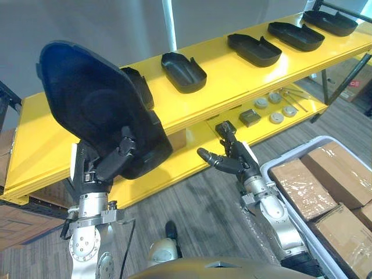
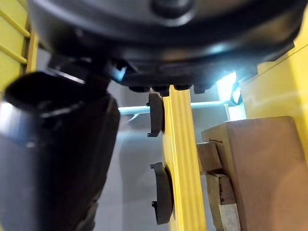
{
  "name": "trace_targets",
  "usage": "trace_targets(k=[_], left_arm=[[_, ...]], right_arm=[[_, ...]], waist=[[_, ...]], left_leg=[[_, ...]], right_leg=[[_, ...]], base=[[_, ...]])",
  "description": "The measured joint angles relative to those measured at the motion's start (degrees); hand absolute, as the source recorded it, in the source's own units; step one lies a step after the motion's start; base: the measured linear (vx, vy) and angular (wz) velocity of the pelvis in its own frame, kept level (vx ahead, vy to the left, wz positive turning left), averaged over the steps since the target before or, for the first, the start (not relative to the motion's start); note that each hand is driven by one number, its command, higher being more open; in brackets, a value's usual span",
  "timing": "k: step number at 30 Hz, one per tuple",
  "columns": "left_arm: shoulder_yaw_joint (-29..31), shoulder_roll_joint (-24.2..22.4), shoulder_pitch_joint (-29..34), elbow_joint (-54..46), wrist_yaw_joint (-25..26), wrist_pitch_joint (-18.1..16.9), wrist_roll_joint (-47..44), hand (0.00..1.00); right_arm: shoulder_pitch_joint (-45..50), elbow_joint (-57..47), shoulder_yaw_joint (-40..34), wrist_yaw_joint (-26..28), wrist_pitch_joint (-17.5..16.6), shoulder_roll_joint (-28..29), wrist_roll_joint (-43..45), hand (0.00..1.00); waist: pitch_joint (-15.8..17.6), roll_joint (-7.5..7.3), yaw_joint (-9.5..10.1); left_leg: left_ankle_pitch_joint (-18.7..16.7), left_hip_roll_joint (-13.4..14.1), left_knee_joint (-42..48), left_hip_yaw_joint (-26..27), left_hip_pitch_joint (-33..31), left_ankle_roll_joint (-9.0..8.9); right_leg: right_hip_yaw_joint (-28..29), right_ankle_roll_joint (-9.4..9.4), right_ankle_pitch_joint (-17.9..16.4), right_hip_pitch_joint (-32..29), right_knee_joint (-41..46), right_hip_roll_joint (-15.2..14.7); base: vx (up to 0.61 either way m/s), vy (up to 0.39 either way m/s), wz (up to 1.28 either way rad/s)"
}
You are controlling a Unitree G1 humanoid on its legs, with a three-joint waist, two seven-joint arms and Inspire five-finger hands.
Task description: Walk over and take three plastic housings, then place them on the shelf
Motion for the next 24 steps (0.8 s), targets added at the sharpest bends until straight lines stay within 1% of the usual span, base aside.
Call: trace_targets(k=[1,2,4,6,8,9,10,11,12,13,14,15,16,17,18,19,20,21,22,23,24], left_arm=[[-0.2,0.1,0.0,0.0,-1.0,0.0,0.0,0.0],[-0.4,0.3,0.0,0.0,-1.3,0.0,0.1,0.0],[-1.4,1.6,0.0,0.0,-1.2,0.0,0.7,0.0],[-1.3,2.2,0.0,0.0,-0.5,-0.1,1.6,0.0],[0.3,2.6,0.0,-0.2,-0.2,-0.2,2.8,0.0],[1.0,2.8,-0.1,-0.4,-0.1,-0.2,2.8,0.0],[2.4,3.5,-0.3,-0.9,0.0,-0.2,2.8,0.0],[4.4,4.4,-0.4,-2.2,0.3,-0.2,2.8,0.0],[4.7,4.5,-0.5,-2.4,0.4,-0.4,2.8,0.0],[5.5,4.8,-1.3,-2.7,0.8,-1.2,2.8,0.0],[5.9,5.3,-2.5,-3.1,1.5,-1.9,2.9,0.0],[6.4,5.8,-2.7,-3.5,2.1,-2.4,2.9,0.0],[8.1,6.6,-2.7,-4.4,3.7,-3.3,3.1,0.0],[9.2,7.4,-3.2,-4.4,5.8,-4.3,3.1,0.0],[9.7,7.4,-3.9,-4.4,6.9,-4.4,3.1,0.0],[10.3,7.4,-5.3,-4.2,8.9,-4.4,2.8,0.0],[10.6,7.6,-7.0,-4.1,10.0,-4.4,2.9,0.0],[10.7,7.8,-7.9,-4.1,10.5,-4.4,2.9,0.0],[10.6,8.2,-9.6,-3.6,11.2,-4.4,2.9,0.0],[10.5,8.3,-10.4,-3.2,11.6,-4.4,2.9,0.0],[10.1,9.0,-11.4,-2.4,12.4,-4.4,3.0,0.0]], right_arm=[[0.0,0.0,0.1,0.1,-0.3,0.0,0.0,1.0],[0.1,0.0,0.1,0.0,-0.6,0.1,0.0,1.0],[0.5,-0.1,0.2,-1.2,-1.9,0.2,0.1,1.0],[0.5,-0.2,0.4,-2.6,-3.4,0.6,0.1,1.0],[0.3,-2.1,0.7,-5.8,-6.3,1.4,-0.7,1.0],[0.0,-2.6,0.7,-6.7,-7.0,1.8,-1.0,1.0],[-0.6,-3.8,0.6,-8.8,-8.3,2.5,-1.4,1.0],[-1.5,-4.4,0.4,-11.9,-9.9,2.9,-3.0,1.0],[-1.7,-4.4,0.3,-12.6,-10.1,2.9,-3.3,1.0],[-2.7,-4.5,-0.4,-14.5,-10.9,2.7,-3.3,1.0],[-3.4,-4.5,-1.4,-16.3,-11.4,2.7,-3.3,1.0],[-3.9,-4.5,-1.8,-16.9,-11.4,2.7,-3.3,1.0],[-5.1,-4.5,-2.3,-17.6,-11.4,2.7,-3.3,1.0],[-5.7,-4.5,-2.5,-17.7,-12.3,3.4,-3.3,1.0],[-6.1,-4.5,-2.5,-17.7,-13.0,3.5,-3.3,1.0],[-7.2,-4.5,-2.5,-17.6,-13.9,3.3,-3.6,1.0],[-8.1,-4.5,-3.1,-18.0,-14.9,3.0,-5.7,1.0],[-8.5,-4.5,-3.4,-18.1,-15.8,2.7,-6.4,1.0],[-9.6,-4.7,-4.2,-18.6,-17.4,1.7,-8.2,1.0],[-10.0,-5.2,-4.7,-19.0,-18.2,1.0,-9.0,1.0],[-10.5,-7.0,-5.7,-19.7,-19.2,-0.5,-10.1,1.0]], waist=[[0.3,-0.09,-0.63],[0.5,-0.18,-0.77],[1.0,-0.8,-0.73],[1.2,-1.08,-0.54],[1.7,-1.86,-0.26],[1.8,-2.23,-0.04],[2.2,-2.97,0.56],[2.5,-4.06,1.18],[2.4,-4.16,1.18],[2.4,-4.3,0.84],[2.4,-4.28,1.08],[2.4,-4.31,1.12],[2.4,-4.45,1.18],[2.5,-3.95,0.96],[2.6,-3.86,0.93],[2.6,-3.94,0.69],[2.8,-3.35,0.23],[2.7,-3.24,-0.28],[2.7,-3.25,-1.18],[2.6,-3.3,-1.35],[2.4,-3.71,-1.45]], left_leg=[[0.1,0.0,0.1,-0.3,0.0,-0.07],[0.1,0.0,0.1,-0.3,0.0,-0.07],[-0.2,-0.5,0.7,-0.3,0.0,-0.01],[-1.0,-1.0,1.2,-0.4,-0.1,0.32],[-2.6,-2.8,3.1,-1.1,-0.6,0.62],[-3.4,-3.4,4.0,-1.2,-0.8,0.68],[-4.9,-4.5,6.2,-1.5,-1.3,1.08],[-6.8,-6.4,8.2,-2.2,-1.3,1.41],[-7.2,-6.7,8.4,-2.4,-1.3,1.27],[-7.7,-7.9,9.1,-4.0,-1.3,1.69],[-7.9,-8.7,8.7,-5.3,-0.8,2.0],[-8.8,-8.8,8.3,-5.7,-0.3,2.0],[-8.9,-9.0,6.5,-6.6,1.5,2.21],[-8.9,-8.6,4.8,-7.8,3.0,2.75],[-8.9,-8.4,4.4,-8.3,3.6,3.07],[-9.1,-8.0,3.6,-9.4,4.8,3.22],[-9.4,-7.5,3.2,-10.9,5.3,3.03],[-9.5,-7.2,3.1,-12.0,5.2,2.96],[-9.6,-6.6,2.9,-14.2,5.1,2.86],[-9.6,-6.4,2.9,-15.2,5.1,2.58],[-9.7,-6.8,2.8,-17.1,5.0,1.17]], right_leg=[[0.0,-0.09,-0.6,-0.1,0.7,-0.2],[0.1,-0.38,-1.2,-0.2,1.2,-0.5],[0.5,-0.26,-3.0,-0.8,3.5,-1.8],[0.8,0.16,-4.2,-1.1,4.9,-2.9],[0.8,1.0,-6.1,-1.0,8.0,-5.7],[0.7,1.25,-6.7,-1.0,8.9,-6.6],[0.3,1.58,-7.3,-0.5,10.3,-8.4],[-0.5,1.51,-7.5,1.1,11.8,-10.2],[-0.4,1.72,-7.2,1.4,12.5,-10.5],[1.8,-0.7,-5.4,0.2,17.5,-12.5],[5.8,-4.12,-2.3,-2.5,23.3,-14.0],[8.6,-4.7,0.0,-4.0,25.8,-14.3],[13.7,-4.45,5.7,-6.8,31.0,-14.6],[16.6,-3.2,2.8,-9.1,33.8,-14.2],[17.4,-3.05,-0.2,-10.1,34.1,-13.6],[18.1,-3.82,-3.9,-12.0,32.7,-11.7],[19.4,-4.62,-4.9,-13.6,28.1,-8.8],[20.8,-4.76,-5.0,-14.2,24.8,-6.9],[24.5,-4.19,-4.7,-15.3,18.3,-3.3],[26.1,-3.66,-4.0,-15.3,14.5,-1.7],[27.1,-3.71,-1.5,-15.0,7.4,0.0]], base=[[-0.06,-0.018,0.08],[-0.06,0.002,0.05],[-0.05,0.014,0.02],[-0.02,0.029,0.1],[0.02,0.039,0.25],[0.06,0.041,0.27],[0.14,0.047,0.36],[0.13,0.039,0.37],[0.17,0.048,0.61],[0.14,0.076,0.74],[0.18,0.102,0.75],[0.2,0.114,0.48],[0.24,0.059,0.29],[0.24,0.021,0.26],[0.23,-0.03,0.3],[0.19,-0.027,0.39],[0.18,-0.023,0.53],[0.18,-0.071,0.83],[0.14,-0.095,0.82],[0.18,-0.168,1.05],[0.18,-0.222,1.04]])
